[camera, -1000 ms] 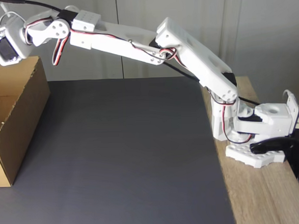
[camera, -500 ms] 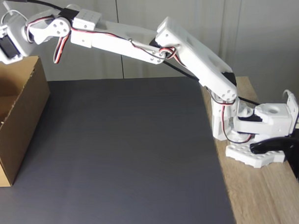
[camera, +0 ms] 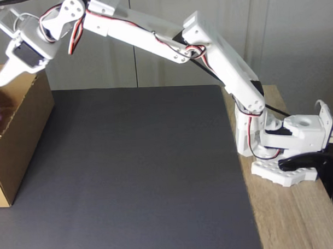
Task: Grasp a ball and put it in the box.
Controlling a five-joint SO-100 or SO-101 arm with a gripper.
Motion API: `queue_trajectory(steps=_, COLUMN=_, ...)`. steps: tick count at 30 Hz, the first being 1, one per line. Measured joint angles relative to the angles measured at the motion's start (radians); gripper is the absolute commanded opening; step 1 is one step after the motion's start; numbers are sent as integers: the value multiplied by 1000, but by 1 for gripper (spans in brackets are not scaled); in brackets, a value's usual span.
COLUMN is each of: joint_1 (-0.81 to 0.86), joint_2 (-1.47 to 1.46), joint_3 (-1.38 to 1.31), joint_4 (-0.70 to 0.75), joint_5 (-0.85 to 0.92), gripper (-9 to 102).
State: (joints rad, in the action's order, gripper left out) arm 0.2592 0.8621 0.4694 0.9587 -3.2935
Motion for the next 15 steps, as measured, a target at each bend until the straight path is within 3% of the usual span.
queue_trajectory(steps=7, joint_1=-29, joint_2=95, joint_3=-6, joint_4=272, joint_5=-31, gripper=0)
queue_trajectory(steps=15, joint_1=-31, joint_2=202, joint_3=-8, joint_4=462, joint_5=-74, gripper=4)
